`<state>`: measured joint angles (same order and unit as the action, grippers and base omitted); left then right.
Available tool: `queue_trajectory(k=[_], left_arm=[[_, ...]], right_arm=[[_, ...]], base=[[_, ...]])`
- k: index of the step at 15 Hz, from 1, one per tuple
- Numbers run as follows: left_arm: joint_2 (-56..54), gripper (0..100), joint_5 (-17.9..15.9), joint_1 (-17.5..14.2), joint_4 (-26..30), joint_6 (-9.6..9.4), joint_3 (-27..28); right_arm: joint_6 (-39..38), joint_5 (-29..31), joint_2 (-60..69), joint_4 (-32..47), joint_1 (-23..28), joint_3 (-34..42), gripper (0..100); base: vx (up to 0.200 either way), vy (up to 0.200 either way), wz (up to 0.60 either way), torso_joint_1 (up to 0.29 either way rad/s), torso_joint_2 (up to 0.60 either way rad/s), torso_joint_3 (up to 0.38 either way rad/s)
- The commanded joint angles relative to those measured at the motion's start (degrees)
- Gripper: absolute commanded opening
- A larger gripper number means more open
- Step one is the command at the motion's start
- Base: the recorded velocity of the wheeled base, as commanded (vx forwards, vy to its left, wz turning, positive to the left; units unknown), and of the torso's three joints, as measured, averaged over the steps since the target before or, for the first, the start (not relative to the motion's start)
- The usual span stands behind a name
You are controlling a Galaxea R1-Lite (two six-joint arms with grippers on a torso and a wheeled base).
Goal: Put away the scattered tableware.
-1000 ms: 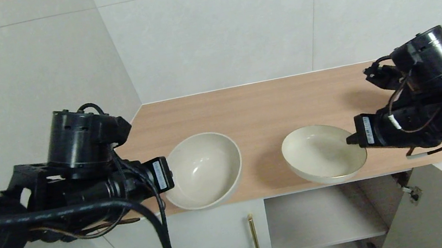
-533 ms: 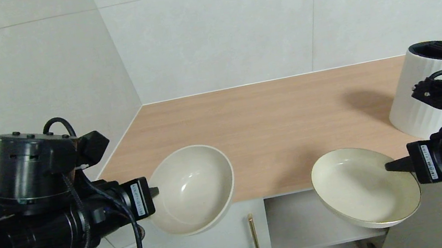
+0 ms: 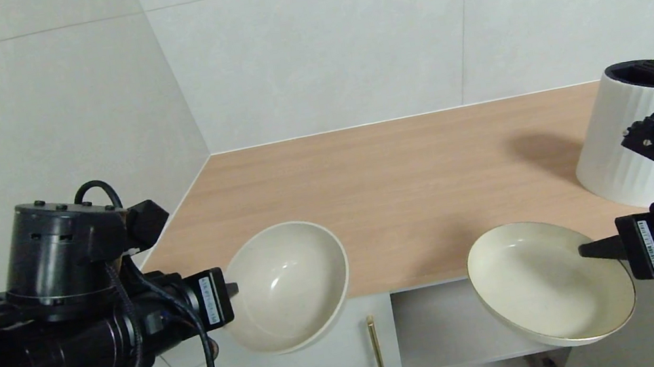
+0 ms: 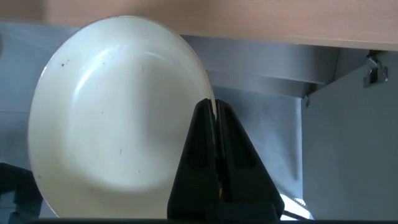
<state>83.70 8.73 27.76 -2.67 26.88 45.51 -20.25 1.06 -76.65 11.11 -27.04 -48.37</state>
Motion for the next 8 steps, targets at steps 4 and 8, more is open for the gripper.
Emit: queue_trajectory(k=[4, 8], left_arm=[[0.9, 0, 0.1, 0.1, 0.0, -0.07, -0.1], [0.9, 0, 0.1, 0.2, 0.0, -0.07, -0.2]], right_arm=[[0.4, 0.0, -0.5, 0.1, 0.0, 0.1, 0], [0.4, -0.1, -1.3, 0.1, 0.1, 0.2, 0]], base=[[-0.100, 0.000, 0.00, 0.008, 0.00, 0.000], [0.000, 0.000, 0.00, 0.000, 0.00, 0.000]])
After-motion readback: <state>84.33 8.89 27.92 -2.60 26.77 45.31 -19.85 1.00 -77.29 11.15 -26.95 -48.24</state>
